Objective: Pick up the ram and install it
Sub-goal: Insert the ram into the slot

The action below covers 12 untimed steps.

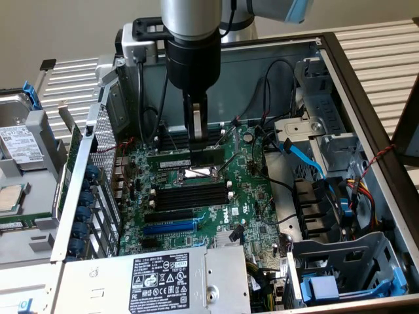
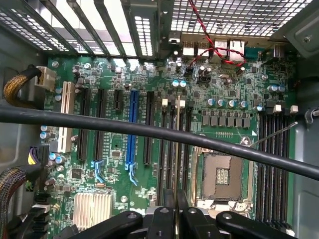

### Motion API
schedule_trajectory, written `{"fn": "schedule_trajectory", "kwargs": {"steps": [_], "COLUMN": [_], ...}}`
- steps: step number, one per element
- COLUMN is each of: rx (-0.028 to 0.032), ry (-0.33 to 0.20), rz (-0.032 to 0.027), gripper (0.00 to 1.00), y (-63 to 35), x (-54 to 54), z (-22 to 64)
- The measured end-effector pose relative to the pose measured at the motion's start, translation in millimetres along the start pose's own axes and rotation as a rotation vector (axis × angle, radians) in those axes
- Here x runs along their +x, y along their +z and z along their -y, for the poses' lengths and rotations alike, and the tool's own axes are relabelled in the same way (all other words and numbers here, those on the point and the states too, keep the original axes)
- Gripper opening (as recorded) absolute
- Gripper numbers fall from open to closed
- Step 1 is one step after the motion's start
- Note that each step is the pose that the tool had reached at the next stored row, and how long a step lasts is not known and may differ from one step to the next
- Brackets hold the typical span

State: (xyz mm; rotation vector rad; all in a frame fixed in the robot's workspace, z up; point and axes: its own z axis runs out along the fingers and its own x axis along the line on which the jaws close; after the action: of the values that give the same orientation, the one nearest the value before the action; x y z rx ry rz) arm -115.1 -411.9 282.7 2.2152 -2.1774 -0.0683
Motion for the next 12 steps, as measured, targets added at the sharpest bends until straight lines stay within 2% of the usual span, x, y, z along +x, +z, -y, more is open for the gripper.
{"fn": "schedule_trajectory", "kwargs": {"steps": [4,12], "rx": [0.0016,0.0045], "ry": [0.0,0.001], "rz": [-0.002,-0.0108], "gripper": [0.13,0.13], "y": [2.9,11.7], "x": [0.4,1.0], "z": [0.2,0.6]}}
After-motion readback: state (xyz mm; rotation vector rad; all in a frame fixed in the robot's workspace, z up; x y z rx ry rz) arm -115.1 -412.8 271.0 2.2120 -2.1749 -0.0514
